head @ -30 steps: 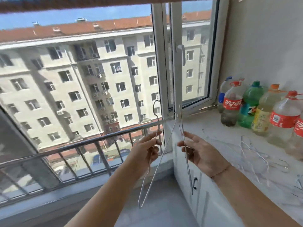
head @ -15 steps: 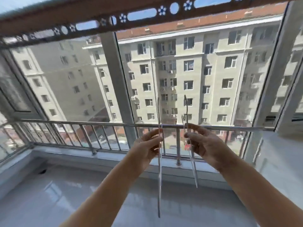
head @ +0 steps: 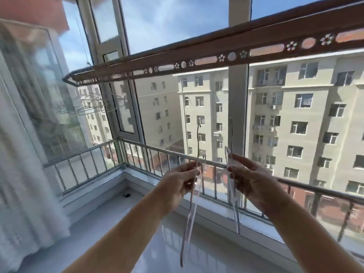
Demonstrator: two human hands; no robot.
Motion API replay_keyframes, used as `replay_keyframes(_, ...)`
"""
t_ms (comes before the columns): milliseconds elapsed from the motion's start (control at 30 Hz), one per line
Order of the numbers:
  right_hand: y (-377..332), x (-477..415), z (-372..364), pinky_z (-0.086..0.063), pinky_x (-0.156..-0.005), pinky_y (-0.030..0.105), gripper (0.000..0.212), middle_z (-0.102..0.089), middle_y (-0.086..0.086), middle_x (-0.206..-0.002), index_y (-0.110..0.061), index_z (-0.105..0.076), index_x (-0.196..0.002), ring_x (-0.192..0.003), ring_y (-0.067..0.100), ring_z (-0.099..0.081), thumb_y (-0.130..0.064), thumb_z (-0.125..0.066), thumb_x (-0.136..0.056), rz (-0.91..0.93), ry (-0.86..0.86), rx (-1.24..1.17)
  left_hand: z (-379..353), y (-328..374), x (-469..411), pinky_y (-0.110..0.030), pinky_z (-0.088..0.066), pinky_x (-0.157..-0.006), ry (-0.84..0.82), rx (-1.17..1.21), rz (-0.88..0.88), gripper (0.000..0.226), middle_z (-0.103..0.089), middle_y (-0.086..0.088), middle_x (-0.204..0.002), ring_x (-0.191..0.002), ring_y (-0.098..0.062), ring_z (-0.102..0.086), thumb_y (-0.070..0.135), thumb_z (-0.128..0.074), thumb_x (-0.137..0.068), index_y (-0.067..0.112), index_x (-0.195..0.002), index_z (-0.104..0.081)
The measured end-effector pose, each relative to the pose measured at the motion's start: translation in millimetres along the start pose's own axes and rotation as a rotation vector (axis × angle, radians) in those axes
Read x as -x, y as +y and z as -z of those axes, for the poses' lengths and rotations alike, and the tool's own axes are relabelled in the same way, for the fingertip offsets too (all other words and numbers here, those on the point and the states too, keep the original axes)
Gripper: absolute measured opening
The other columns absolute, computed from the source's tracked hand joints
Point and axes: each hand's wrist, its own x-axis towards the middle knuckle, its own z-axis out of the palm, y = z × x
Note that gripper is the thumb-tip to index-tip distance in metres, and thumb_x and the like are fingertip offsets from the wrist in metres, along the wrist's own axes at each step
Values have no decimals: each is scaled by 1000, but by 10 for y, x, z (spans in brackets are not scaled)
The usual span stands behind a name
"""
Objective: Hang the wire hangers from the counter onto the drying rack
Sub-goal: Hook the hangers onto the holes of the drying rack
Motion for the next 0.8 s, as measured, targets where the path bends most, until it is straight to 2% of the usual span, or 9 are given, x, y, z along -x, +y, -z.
replay_keyframes(200, 277, -717, -742, -47, -48, 18, 41, -64, 4, -71, -12, -60, -117, -57, 10, -58, 1, -59, -78, -30, -129, 54, 766, 456, -246, -22, -40, -60, 89, 21, -89, 20, -59, -7, -76, -63, -11, -49, -2, -56, -84, 2, -101, -67)
replay_keyframes(333, 388, -1253, -1135, -46, -49, 18, 48, -66, 2, -69, -14, -62, -112, -56, 10, -58, -8, -65, -65, -17, -191, 72, 1187, 693, -497, -18, -47, -54, 132, 20, -125, 23, -66, -5, -75, -67, -11, -54, -2, -54, -86, 1, -105, -67)
replay_keyframes(467, 496, -1852, -1440, -47, -49, 18, 46, -66, 2, -69, -13, -60, -115, -56, 9, -59, -2, -64, -71, -6, -247, 57, 1529, 956, -816, -20, -48, -59, 184, 21, -167, 26, -65, -8, -80, -69, -12, -55, -2, -53, -88, -3, -111, -64)
replay_keyframes(567, 532, -2325, -1647, -45, -48, 18, 37, -65, 1, -66, -12, -60, -116, -54, 9, -57, 3, -58, -82, 8, -278, 74, 1803, 1199, -1152, -24, -43, -65, 219, 38, -187, 24, -65, -8, -79, -68, -13, -53, -2, -54, -87, -2, -107, -66)
replay_keyframes(800, 497, -3416, -2041, -46, -46, 19, 35, -65, 4, -67, -10, -60, -116, -54, 10, -58, 3, -55, -84, 32, -314, 79, 2425, 1684, -1898, -20, -48, -57, 268, 89, -255, 20, -64, -8, -77, -68, -13, -53, -3, -54, -86, 1, -99, -69)
